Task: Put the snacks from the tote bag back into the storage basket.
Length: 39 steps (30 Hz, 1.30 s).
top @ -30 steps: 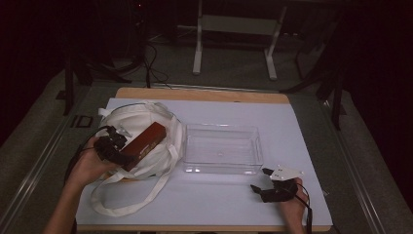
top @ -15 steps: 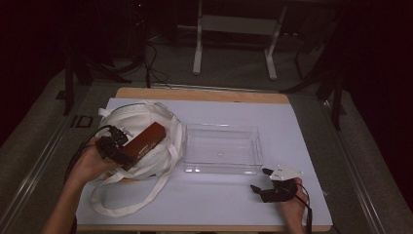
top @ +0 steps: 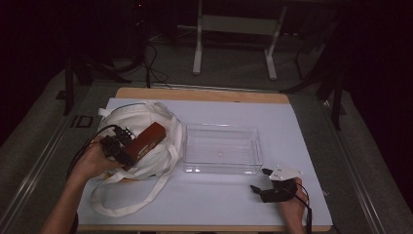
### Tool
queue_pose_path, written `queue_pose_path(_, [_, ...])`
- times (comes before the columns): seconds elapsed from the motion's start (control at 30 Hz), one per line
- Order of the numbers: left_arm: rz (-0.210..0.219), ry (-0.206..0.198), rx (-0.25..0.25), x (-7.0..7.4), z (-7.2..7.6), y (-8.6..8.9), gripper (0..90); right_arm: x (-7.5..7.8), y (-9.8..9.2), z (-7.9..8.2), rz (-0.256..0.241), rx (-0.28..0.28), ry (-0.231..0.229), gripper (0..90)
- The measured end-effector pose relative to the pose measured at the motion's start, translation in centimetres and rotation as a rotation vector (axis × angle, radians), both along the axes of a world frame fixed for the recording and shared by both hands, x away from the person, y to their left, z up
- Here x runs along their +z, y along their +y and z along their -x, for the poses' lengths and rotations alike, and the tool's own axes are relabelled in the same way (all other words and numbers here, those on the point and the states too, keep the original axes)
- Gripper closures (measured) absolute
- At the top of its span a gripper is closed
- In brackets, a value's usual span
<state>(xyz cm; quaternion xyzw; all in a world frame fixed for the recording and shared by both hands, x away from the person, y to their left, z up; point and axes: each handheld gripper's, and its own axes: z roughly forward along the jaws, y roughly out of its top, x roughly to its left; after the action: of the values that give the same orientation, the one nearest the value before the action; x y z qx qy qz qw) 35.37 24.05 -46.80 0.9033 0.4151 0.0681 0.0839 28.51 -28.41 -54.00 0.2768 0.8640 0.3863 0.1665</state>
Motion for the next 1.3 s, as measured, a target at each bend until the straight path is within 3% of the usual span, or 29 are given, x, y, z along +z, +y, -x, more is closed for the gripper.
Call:
queue_pose_path(0.27, [-0.023, 0.055, -0.001, -0.8, -0.4, -0.1, 36.5, 0.0, 0.0, 0.0, 0.004, 0.001, 0.0, 20.8])
queue_pose_path(0.73, [-0.043, 0.096, -0.009, -1.5, -1.0, -0.5, 37.2, 0.0, 0.0, 0.0, 0.005, 0.001, 0.001, 20.8])
queue_pose_path(1.3, [-0.081, 0.048, -0.033, -0.6, -0.5, -0.5, 43.2, 0.0, 0.0, 0.0, 0.005, 0.001, 0.001, 20.8])
